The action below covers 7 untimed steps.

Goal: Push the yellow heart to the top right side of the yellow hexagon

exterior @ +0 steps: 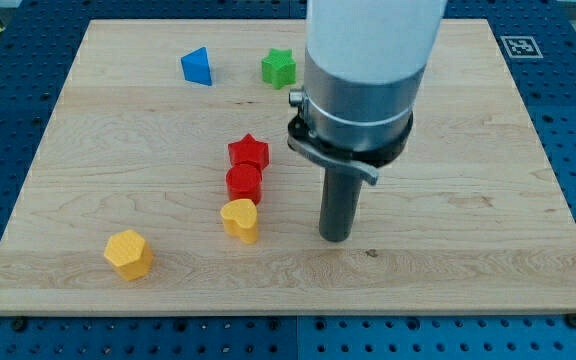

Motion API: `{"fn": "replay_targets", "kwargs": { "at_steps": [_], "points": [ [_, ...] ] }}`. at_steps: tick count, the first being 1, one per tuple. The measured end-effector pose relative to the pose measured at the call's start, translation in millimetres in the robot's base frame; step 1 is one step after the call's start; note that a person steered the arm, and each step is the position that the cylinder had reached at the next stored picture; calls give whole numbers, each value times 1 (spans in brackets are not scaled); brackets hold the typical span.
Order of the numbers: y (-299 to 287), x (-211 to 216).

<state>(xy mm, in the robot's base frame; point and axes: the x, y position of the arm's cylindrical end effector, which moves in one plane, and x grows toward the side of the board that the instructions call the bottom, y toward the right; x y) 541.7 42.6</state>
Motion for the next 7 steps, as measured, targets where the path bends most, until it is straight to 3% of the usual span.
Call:
{"fn": "replay_targets", "kwargs": {
  "at_steps": [7],
  "points": [
    [-98, -1]
  ]
}}
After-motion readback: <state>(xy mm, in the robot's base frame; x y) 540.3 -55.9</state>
